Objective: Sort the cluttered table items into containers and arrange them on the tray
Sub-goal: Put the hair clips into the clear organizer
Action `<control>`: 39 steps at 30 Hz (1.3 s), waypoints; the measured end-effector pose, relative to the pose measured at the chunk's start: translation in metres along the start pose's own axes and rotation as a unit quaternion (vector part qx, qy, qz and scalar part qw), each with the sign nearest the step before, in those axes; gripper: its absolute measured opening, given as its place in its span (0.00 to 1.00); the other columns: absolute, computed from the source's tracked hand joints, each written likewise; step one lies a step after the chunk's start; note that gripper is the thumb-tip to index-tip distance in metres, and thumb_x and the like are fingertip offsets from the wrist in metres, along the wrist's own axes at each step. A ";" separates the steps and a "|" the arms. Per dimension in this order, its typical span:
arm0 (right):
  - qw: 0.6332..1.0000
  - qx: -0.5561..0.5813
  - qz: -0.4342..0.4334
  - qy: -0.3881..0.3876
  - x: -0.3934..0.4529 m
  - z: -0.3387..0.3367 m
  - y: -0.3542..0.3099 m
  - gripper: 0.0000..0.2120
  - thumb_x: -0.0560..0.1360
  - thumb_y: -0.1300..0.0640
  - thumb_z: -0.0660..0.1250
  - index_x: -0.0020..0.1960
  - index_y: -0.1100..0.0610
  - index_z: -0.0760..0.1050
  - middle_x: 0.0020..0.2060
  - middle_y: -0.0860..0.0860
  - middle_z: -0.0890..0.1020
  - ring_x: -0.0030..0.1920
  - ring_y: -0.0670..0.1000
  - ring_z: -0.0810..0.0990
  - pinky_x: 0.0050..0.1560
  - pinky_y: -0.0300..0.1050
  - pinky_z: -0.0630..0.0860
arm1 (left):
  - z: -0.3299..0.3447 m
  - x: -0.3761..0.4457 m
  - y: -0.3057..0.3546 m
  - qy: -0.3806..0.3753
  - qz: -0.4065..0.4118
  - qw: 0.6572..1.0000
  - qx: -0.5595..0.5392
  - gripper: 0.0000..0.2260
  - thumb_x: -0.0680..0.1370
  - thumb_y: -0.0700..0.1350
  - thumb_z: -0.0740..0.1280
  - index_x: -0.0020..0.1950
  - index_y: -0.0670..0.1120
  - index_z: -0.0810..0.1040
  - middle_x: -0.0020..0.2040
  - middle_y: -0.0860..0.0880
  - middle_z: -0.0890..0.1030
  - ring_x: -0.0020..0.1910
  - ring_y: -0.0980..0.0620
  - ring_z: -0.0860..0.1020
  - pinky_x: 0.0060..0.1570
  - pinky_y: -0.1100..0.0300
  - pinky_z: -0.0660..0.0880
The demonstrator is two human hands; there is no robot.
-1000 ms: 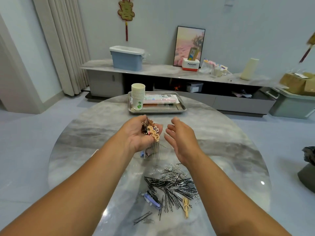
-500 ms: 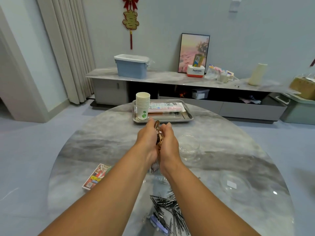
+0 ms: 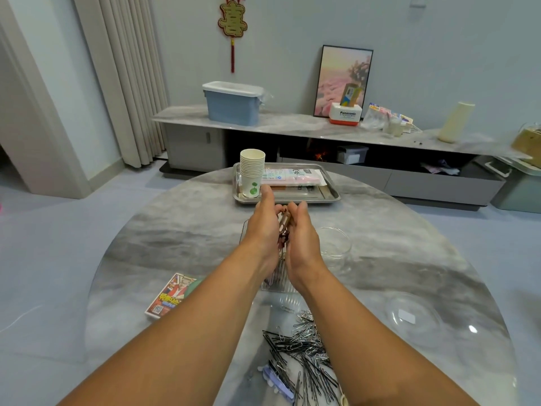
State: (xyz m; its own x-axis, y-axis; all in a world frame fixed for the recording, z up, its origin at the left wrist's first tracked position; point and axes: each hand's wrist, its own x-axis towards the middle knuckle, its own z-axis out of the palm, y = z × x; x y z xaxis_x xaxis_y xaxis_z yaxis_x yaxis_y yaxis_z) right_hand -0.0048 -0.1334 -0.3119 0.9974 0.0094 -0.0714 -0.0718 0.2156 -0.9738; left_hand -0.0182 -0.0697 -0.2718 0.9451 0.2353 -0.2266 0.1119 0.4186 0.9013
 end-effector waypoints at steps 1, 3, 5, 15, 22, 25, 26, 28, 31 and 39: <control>1.000 0.013 0.012 0.002 0.000 -0.001 0.000 0.21 0.85 0.40 0.51 0.58 0.41 0.83 0.58 0.42 0.84 0.56 0.36 0.80 0.51 0.34 0.73 | 0.001 -0.001 0.000 -0.005 0.001 1.000 0.002 0.18 0.82 0.66 0.55 0.49 0.55 0.76 0.50 0.54 0.80 0.44 0.62 0.80 0.44 0.64 0.73; 0.999 0.032 0.026 0.009 0.000 -0.004 0.000 0.25 0.86 0.42 0.50 0.75 0.55 0.70 0.70 0.49 0.76 0.64 0.41 0.75 0.53 0.32 0.72 | 0.000 -0.001 -0.001 -0.012 0.002 1.000 0.012 0.19 0.82 0.66 0.54 0.51 0.54 0.76 0.52 0.55 0.79 0.48 0.62 0.76 0.52 0.62 0.69; 0.999 0.037 0.025 0.003 -0.001 -0.006 0.002 0.28 0.86 0.43 0.49 0.78 0.60 0.65 0.72 0.52 0.74 0.67 0.45 0.73 0.59 0.35 0.72 | -0.002 0.001 -0.002 -0.007 0.001 1.000 0.020 0.23 0.83 0.65 0.54 0.61 0.50 0.77 0.57 0.52 0.80 0.58 0.56 0.76 0.62 0.57 0.66; 0.996 -0.032 0.038 0.072 -0.012 -0.018 -0.001 0.18 0.86 0.47 0.54 0.61 0.56 0.77 0.51 0.54 0.85 0.51 0.50 0.86 0.57 0.49 0.81 | -0.018 -0.002 0.008 -0.008 -0.018 0.999 0.036 0.26 0.85 0.60 0.52 0.74 0.43 0.69 0.64 0.41 0.78 0.70 0.43 0.74 0.73 0.48 0.66; 0.991 -0.104 0.033 0.081 -0.024 -0.033 -0.015 0.13 0.84 0.55 0.57 0.58 0.57 0.78 0.49 0.55 0.84 0.49 0.53 0.85 0.50 0.46 0.84 | -0.027 -0.015 0.011 -0.013 0.021 0.994 0.105 0.20 0.86 0.56 0.54 0.70 0.46 0.72 0.58 0.44 0.81 0.60 0.48 0.80 0.66 0.51 0.73; 0.981 -0.179 0.053 0.049 -0.032 -0.049 -0.022 0.09 0.83 0.61 0.61 0.58 0.59 0.79 0.46 0.54 0.83 0.42 0.52 0.83 0.37 0.41 0.80 | -0.032 -0.026 0.010 -0.026 0.052 0.982 0.178 0.10 0.85 0.50 0.59 0.61 0.47 0.76 0.54 0.46 0.82 0.53 0.50 0.82 0.60 0.54 0.78; 0.972 -0.224 0.061 0.033 -0.037 -0.056 -0.022 0.08 0.82 0.63 0.62 0.55 0.59 0.80 0.45 0.54 0.82 0.40 0.52 0.81 0.35 0.40 0.78 | -0.035 -0.031 0.007 -0.033 0.060 0.976 0.207 0.08 0.85 0.48 0.60 0.58 0.47 0.76 0.52 0.46 0.82 0.51 0.51 0.82 0.55 0.56 0.80; 0.945 -0.319 0.079 -0.001 -0.047 -0.068 -0.023 0.06 0.81 0.65 0.66 0.50 0.58 0.80 0.45 0.55 0.83 0.39 0.51 0.80 0.34 0.40 0.78 | -0.039 -0.039 0.001 -0.058 0.070 0.962 0.259 0.06 0.84 0.44 0.61 0.57 0.47 0.77 0.50 0.46 0.82 0.46 0.52 0.81 0.46 0.62 0.80; 0.897 -0.424 0.113 -0.049 -0.063 -0.082 -0.027 0.02 0.78 0.65 0.70 0.47 0.60 0.80 0.44 0.56 0.83 0.39 0.51 0.81 0.39 0.43 0.80 | -0.044 -0.051 -0.010 -0.093 0.066 0.942 0.315 0.06 0.83 0.40 0.62 0.55 0.47 0.79 0.50 0.44 0.83 0.44 0.52 0.80 0.41 0.62 0.80; 0.687 -0.659 0.250 -0.177 -0.104 -0.097 -0.031 0.18 0.74 0.56 0.78 0.55 0.69 0.80 0.49 0.63 0.86 0.42 0.58 0.87 0.51 0.56 0.84 | -0.063 -0.076 -0.032 -0.325 -0.007 0.710 0.624 0.09 0.75 0.37 0.75 0.49 0.50 0.83 0.41 0.55 0.80 0.39 0.57 0.78 0.37 0.65 0.73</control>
State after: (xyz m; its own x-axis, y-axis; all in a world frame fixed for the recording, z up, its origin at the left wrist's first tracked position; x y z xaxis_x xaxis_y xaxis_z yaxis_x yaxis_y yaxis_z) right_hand -0.1065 -0.2355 -0.2947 0.7683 0.0481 -0.6383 -0.1167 -0.9699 -0.2135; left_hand -0.1124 -0.0457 -0.3063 0.8379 -0.3863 -0.3857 -0.0763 -0.7824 0.6180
